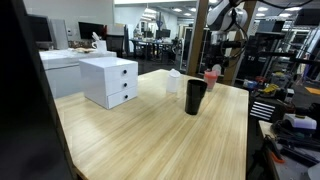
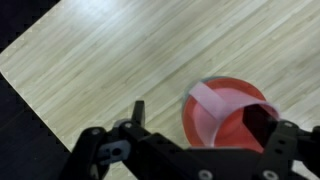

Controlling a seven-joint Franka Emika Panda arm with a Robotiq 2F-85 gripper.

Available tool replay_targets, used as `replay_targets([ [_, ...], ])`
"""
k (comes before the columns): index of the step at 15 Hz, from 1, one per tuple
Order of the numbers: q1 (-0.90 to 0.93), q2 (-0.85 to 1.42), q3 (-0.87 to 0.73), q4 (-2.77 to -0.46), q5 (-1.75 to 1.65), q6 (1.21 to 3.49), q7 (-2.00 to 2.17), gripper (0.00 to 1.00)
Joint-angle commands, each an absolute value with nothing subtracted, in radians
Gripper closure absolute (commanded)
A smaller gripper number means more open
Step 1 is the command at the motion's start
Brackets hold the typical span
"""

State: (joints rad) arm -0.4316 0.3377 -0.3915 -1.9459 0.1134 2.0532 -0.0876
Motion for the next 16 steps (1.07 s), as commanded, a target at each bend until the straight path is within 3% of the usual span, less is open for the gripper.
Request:
replay_targets([
  [1,-0.442,0.326,-0.386,-2.0,0.102,2.119,-0.062,0.0],
  [3,-0.443,0.327,-0.388,-2.02,0.107,2.149,-0.057,0.0],
  [4,-0.443,0.328,-0.389,-2.03,0.109,2.163,-0.052,0.05],
  [5,-0.443,0.328,-0.39,-2.036,0.11,2.174,-0.044,0.27],
  [7,-0.443,0.329,-0.393,-2.047,0.112,2.192,-0.027,0.33],
  [16,-0.436,0.31,-0.384,-2.013,0.121,2.233,0.0,0.96],
])
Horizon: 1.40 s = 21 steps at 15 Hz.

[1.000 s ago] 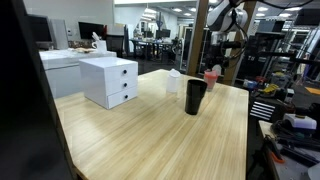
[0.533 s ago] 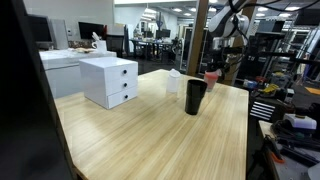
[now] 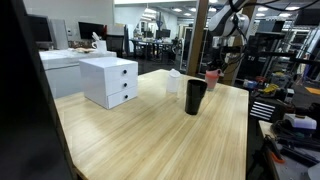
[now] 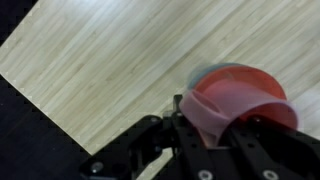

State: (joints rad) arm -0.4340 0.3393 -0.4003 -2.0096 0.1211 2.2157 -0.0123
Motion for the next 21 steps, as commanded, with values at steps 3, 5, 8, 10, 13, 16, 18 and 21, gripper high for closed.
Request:
replay_targets([
  [3,-0.414,0.278,-0.368,-1.994,0.094,2.17,-0.017,0.94],
  [5,-0.4,0.26,-0.357,-1.985,0.082,2.142,-0.018,0.94],
  [8,-0.378,0.227,-0.339,-1.971,0.069,2.104,-0.024,0.94],
  [10,-0.359,0.202,-0.328,-1.964,0.049,2.079,-0.029,0.94],
  [13,-0.314,0.145,-0.293,-1.964,0.011,2.048,-0.048,0.94],
  [16,-0.27,0.102,-0.249,-1.978,-0.001,2.027,-0.084,0.94],
  [18,-0.236,0.074,-0.217,-1.993,-0.01,2.015,-0.109,0.94],
  [21,-0.188,0.041,-0.173,-2.021,-0.014,2.007,-0.149,0.94],
])
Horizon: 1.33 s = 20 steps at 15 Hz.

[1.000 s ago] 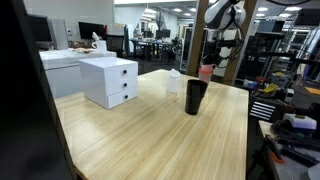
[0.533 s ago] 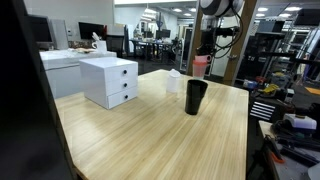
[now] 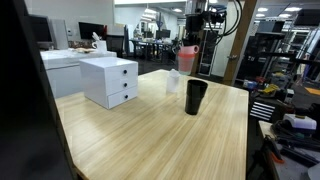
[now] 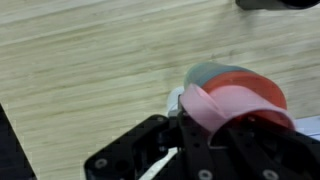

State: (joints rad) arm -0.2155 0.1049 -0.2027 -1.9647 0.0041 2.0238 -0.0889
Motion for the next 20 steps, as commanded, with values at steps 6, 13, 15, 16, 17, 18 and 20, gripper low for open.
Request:
replay_targets([
  [6,-0.126,-0.045,-0.118,-2.098,-0.001,1.985,-0.252,0.94],
  [13,-0.111,-0.154,-0.126,-2.162,0.021,1.956,-0.363,0.94],
  [15,-0.109,-0.181,-0.132,-2.181,0.024,1.941,-0.391,0.94],
  [16,-0.109,-0.193,-0.134,-2.193,0.018,1.935,-0.398,0.94],
  [17,-0.108,-0.201,-0.137,-2.201,0.014,1.932,-0.404,0.94],
  [18,-0.108,-0.209,-0.14,-2.213,0.01,1.931,-0.406,0.94],
  [20,-0.108,-0.221,-0.144,-2.234,0.002,1.925,-0.409,0.94],
])
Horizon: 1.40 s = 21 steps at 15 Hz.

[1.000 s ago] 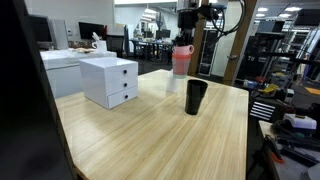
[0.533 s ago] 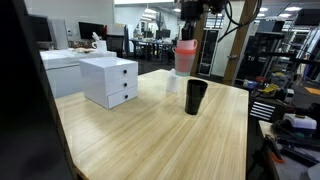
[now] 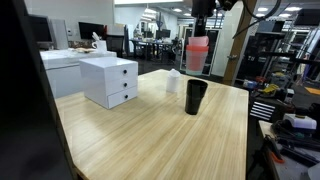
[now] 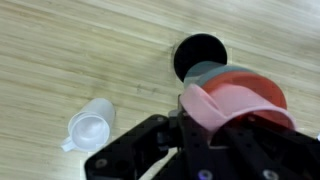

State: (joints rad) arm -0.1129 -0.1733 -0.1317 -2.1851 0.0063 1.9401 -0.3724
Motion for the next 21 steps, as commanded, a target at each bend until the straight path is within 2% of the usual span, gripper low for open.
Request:
replay_targets([
  [1,-0.108,-0.225,-0.146,-2.243,0.0,1.922,-0.412,0.94],
  [21,-0.106,-0.182,-0.152,-2.325,-0.008,2.062,-0.417,0.94],
])
